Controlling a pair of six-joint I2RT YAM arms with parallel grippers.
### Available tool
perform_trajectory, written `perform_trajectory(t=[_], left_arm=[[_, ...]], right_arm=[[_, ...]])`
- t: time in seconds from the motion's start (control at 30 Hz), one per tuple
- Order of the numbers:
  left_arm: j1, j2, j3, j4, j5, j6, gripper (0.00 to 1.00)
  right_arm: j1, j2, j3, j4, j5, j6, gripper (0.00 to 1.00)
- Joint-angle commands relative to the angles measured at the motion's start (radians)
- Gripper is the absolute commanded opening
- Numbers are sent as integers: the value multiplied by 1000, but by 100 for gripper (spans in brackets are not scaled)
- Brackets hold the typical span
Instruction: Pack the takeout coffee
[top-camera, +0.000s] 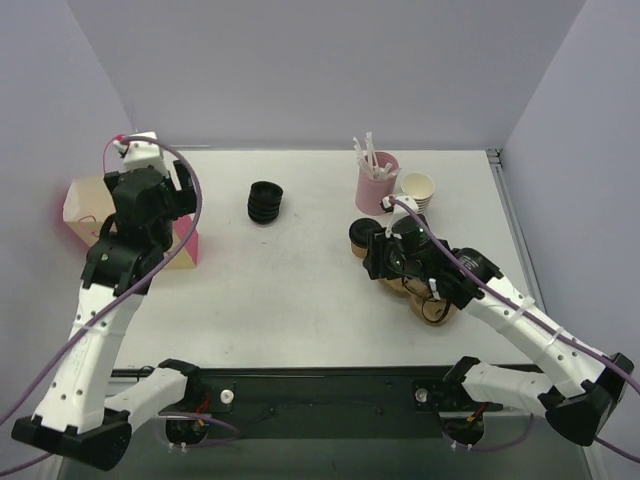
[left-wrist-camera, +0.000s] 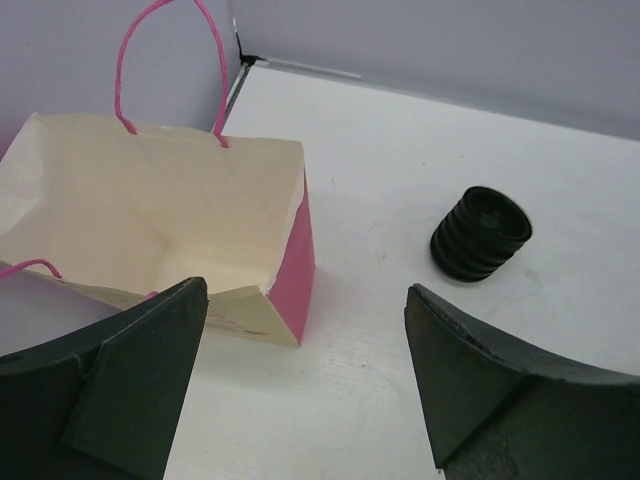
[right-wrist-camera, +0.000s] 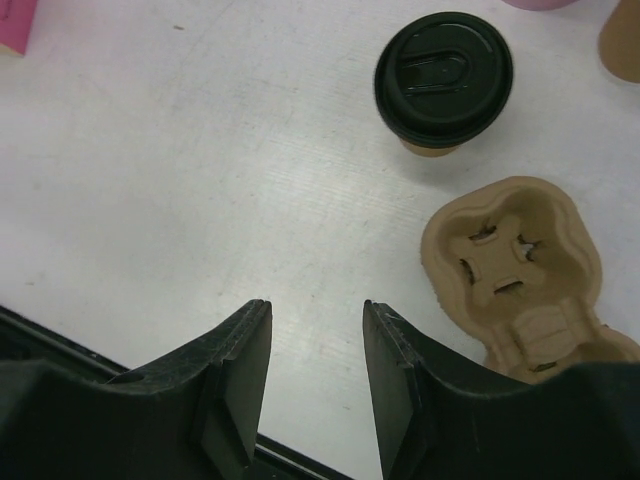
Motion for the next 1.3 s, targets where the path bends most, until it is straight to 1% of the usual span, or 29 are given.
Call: perform_trajectory(t=[0.0, 0.03, 0.13, 0.23, 0.27, 0.3, 0.33, 0.4, 0.47, 0.5, 0.53, 0.57, 0.77, 0.87, 0.93, 0.97, 1.0, 1.07, 1.1, 1.17, 1.23, 1.27], left_arm=[[13, 98, 36, -34, -78, 119, 89], [19, 121, 45, -32, -94, 119, 89], [36, 175, 100, -57, -62, 130, 89], [69, 241, 168, -147, -96, 102, 89], [86, 250, 182, -170, -86, 73, 88], [102, 258, 194, -193, -31, 64, 86], [123, 262, 191, -193, -7, 59, 85], [131, 265, 168, -180, 23, 48, 84], [148, 275, 159, -180, 48, 36, 81], [157, 282, 160, -199, 59, 31, 79], [171, 301, 171, -209, 92, 30, 70], [174, 308, 174, -213, 97, 28, 67], [195, 364, 162, -187, 126, 41, 58], [205, 400, 180, -204, 128, 44, 57], [208, 411, 179, -200, 132, 50, 51], [208, 416, 182, -200, 135, 54, 45], [209, 419, 189, -215, 148, 54, 29], [206, 427, 211, -245, 165, 54, 17], [206, 428, 237, -285, 186, 48, 6], [202, 427, 266, -357, 220, 16, 0], [170, 419, 311, -413, 220, -4, 0], [153, 414, 329, -478, 206, -39, 0]], right_arm=[[50, -73, -20, 34, -66, 52, 42], [53, -93, -20, 30, -93, 70, 42], [58, -138, -9, 11, -123, 121, 42], [59, -161, 11, -22, -146, 159, 42], [61, -162, 17, -39, -150, 164, 42], [59, -165, 32, -61, -147, 168, 42], [59, -169, 39, -96, -141, 176, 42], [58, -173, 56, -122, -118, 176, 42], [59, -172, 74, -144, -105, 170, 41], [56, -155, 106, -153, -100, 165, 41], [58, -143, 124, -171, -100, 161, 41], [58, -132, 141, -180, -98, 147, 41], [56, -38, 241, -230, -42, 122, 41], [56, -3, 281, -230, -40, 113, 41], [58, 22, 304, -234, -42, 98, 40], [56, 26, 322, -234, -39, 92, 40], [55, 35, 329, -236, -35, 82, 40], [55, 42, 348, -237, -29, 75, 40], [55, 52, 356, -245, -28, 72, 40], [52, 60, 375, -254, -34, 70, 40], [49, 71, 401, -268, -42, 59, 40], [46, 75, 408, -273, -40, 53, 40]])
